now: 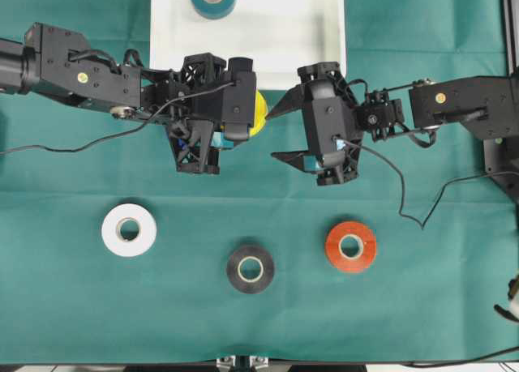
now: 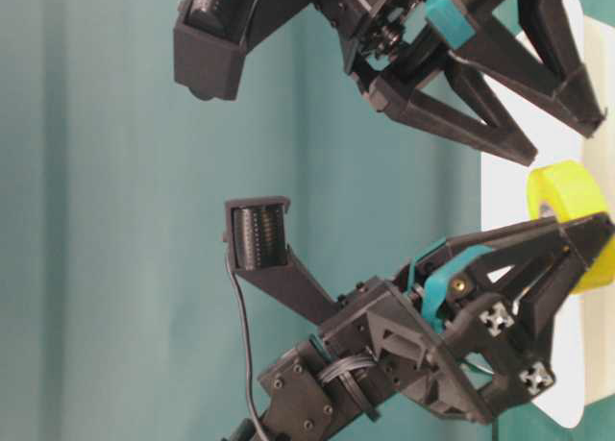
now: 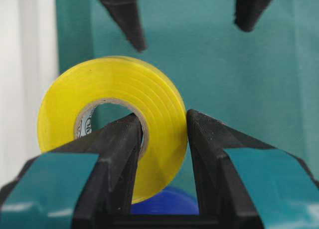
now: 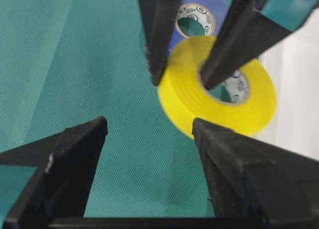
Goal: Put the tape alternately from left to right into the white case.
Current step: 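Lift the yellow roll with the left gripper and place it in the tray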
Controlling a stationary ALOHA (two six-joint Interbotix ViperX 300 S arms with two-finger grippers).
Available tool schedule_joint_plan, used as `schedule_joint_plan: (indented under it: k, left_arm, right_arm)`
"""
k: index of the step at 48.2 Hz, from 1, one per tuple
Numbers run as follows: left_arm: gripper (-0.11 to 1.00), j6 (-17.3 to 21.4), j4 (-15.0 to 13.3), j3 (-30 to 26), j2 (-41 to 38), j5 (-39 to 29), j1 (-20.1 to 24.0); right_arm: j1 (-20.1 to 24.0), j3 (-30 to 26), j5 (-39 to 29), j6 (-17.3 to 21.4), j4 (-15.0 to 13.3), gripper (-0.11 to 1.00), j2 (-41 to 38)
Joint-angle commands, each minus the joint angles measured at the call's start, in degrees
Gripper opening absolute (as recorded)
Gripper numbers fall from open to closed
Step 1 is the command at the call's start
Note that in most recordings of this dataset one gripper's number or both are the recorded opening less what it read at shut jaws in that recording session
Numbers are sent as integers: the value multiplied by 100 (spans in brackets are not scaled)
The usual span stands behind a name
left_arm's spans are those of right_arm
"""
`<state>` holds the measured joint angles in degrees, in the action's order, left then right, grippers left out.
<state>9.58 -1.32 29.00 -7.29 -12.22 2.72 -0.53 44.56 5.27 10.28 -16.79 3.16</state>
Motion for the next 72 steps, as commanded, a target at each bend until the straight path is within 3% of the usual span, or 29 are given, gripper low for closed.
schedule_joint_plan:
  k: [1, 22, 40, 51, 72]
  left_arm:
    - [-2, 114, 9, -97, 202, 18, 123]
    - [-2, 853, 18, -308, 149, 70, 1011]
    - [-2, 1573, 9, -888, -334, 158, 1521]
    - [-2, 1714, 18, -1134, -589, 158, 1740]
    - [-2, 1916, 18, -1107, -659, 404, 2013]
  right_arm:
    - [26, -53, 35, 9, 18, 76, 193]
    - [79, 105, 35, 9, 18, 76, 378]
    - [79, 114, 44, 9, 26, 76, 378]
    - [88, 105, 44, 9, 18, 76, 369]
    - [88, 114, 53, 9, 18, 76, 378]
